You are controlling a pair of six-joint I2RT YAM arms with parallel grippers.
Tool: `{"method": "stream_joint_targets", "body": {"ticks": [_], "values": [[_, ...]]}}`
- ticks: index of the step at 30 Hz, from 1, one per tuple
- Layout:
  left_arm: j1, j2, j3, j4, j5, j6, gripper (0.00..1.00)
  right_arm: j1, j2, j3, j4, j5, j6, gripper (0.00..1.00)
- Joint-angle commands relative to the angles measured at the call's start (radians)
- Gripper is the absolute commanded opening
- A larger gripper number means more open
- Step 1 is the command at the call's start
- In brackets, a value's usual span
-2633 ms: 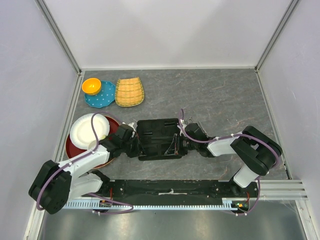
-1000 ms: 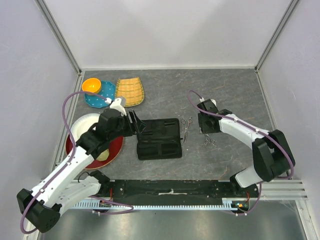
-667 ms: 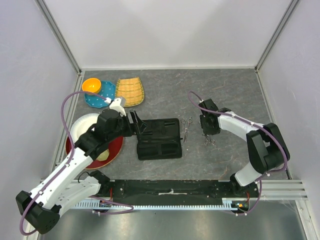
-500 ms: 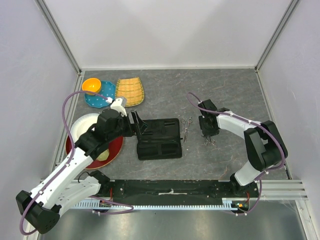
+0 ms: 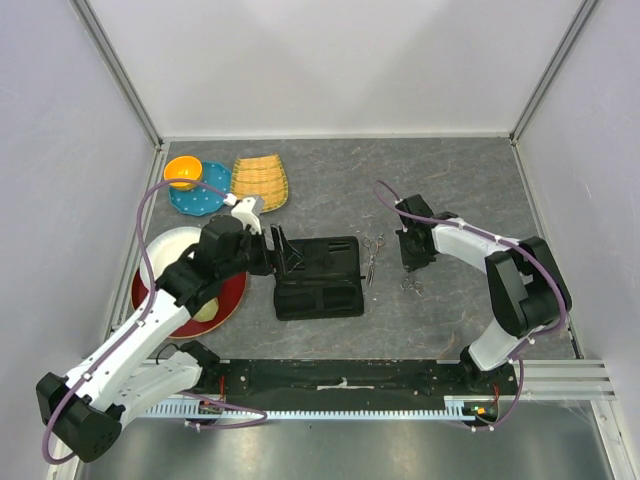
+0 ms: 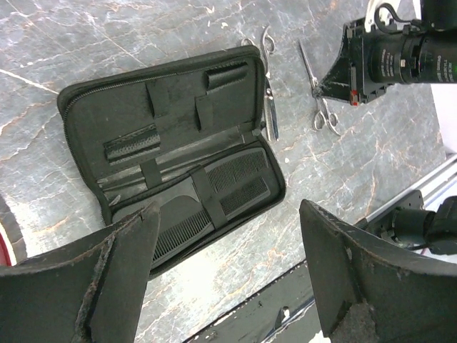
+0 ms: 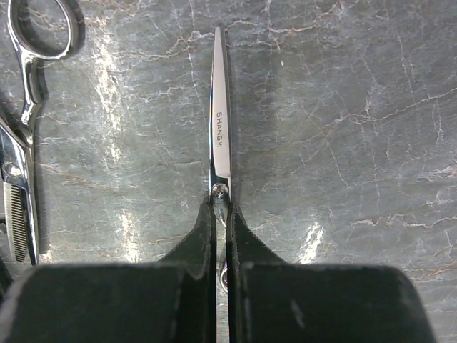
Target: Sort the hair-cutting tools
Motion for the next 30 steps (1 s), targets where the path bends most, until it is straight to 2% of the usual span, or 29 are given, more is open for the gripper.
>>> {"method": "stream_joint_targets", "body": {"ticks": [1, 7, 13, 19, 21, 24, 30], "values": [[0.0, 0.024, 0.012, 0.043, 0.086, 0.051, 0.86, -0.003, -0.047, -0.012, 0.067, -0.012, 0.027, 0.0], [0.0, 0.08, 0.042, 0.055, 0.197, 0.036, 0.85, -0.003, -0.184, -0.023, 0.12, -0.127, 0.033, 0.0], [0.0, 0.141, 0.079, 0.115, 0.313, -0.014, 0.85, 0.002, -0.341, -0.064, 0.218, -0.367, 0.031, 0.0], [0.0, 0.245, 0.108, 0.282, 0.425, -0.116, 0.85, 0.028, -0.508, -0.148, 0.355, -0.528, 0.079, 0.0], [-0.001, 0.299, 0.124, 0.344, 0.456, -0.123, 0.82, 0.043, -0.548, -0.164, 0.39, -0.575, 0.099, 0.0], [-0.01, 0.359, 0.162, 0.391, 0.471, -0.117, 0.77, 0.095, -0.559, -0.152, 0.371, -0.58, 0.102, 0.0], [-0.03, 0.509, 0.26, 0.385, 0.451, -0.105, 0.74, 0.18, -0.557, -0.141, 0.357, -0.548, 0.097, 0.0]]}}
